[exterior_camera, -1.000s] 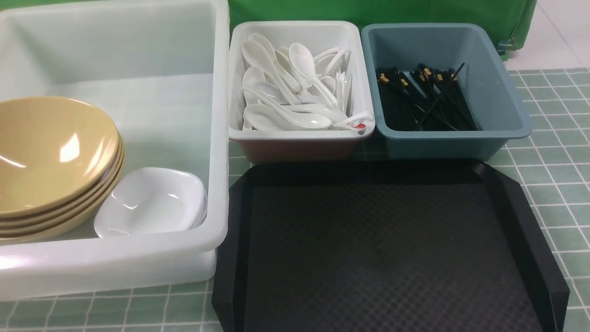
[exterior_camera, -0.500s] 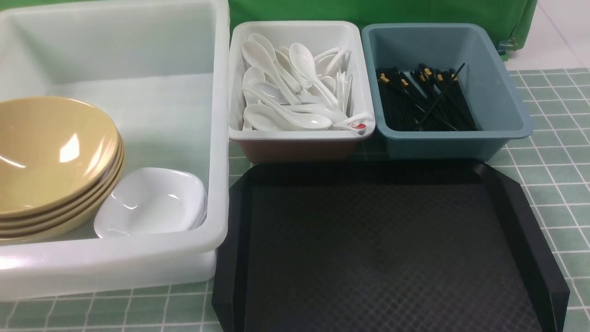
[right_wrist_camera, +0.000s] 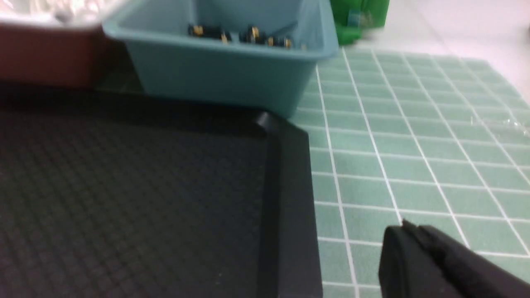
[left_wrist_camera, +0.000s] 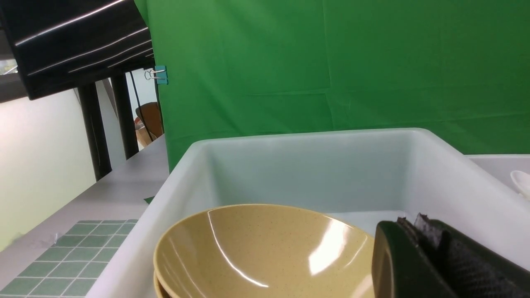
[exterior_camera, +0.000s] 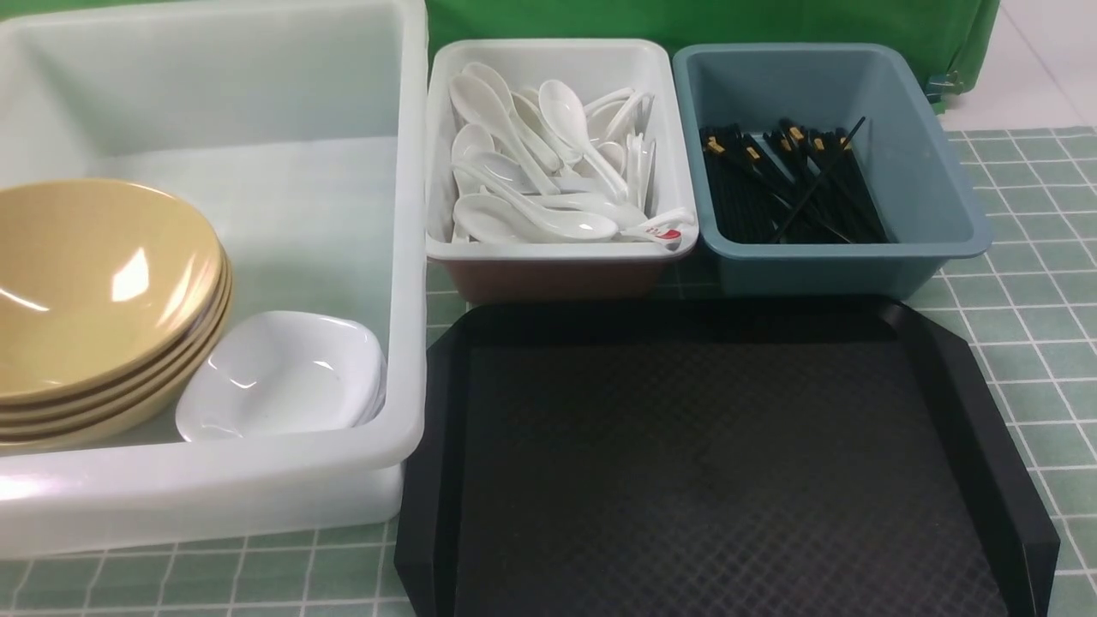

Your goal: On blue table put chopsticks spoon bowls plates into blue grey white boxes.

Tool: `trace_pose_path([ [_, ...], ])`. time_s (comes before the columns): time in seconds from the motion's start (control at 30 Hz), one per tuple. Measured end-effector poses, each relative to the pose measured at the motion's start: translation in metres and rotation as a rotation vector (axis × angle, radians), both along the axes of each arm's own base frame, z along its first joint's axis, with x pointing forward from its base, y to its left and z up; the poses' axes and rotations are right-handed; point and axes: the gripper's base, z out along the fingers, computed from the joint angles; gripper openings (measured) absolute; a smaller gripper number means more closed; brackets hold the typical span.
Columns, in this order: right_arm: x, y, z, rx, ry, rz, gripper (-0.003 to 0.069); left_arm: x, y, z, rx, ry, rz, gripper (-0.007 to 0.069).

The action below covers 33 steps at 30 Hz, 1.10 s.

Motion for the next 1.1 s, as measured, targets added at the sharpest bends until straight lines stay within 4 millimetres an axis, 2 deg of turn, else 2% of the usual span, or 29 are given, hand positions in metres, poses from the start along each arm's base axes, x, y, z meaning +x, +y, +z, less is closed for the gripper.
trace_pose_path([
  [0.83,0.0,0.0,0.0,0.002,0.002,-0.001,0.0052,0.0,-0.001,-0.001,0.001,-0.004,-0.016,0.0002],
  [0.97,0.0,0.0,0.0,0.002,0.002,-0.001,0.0055,-0.003,-0.002,-0.017,-0.018,-0.015,-0.025,0.0002],
  [1.1,0.0,0.0,0.0,0.002,0.002,-0.001,0.0061,0.001,-0.004,-0.034,-0.141,0.008,-0.06,0.0002],
])
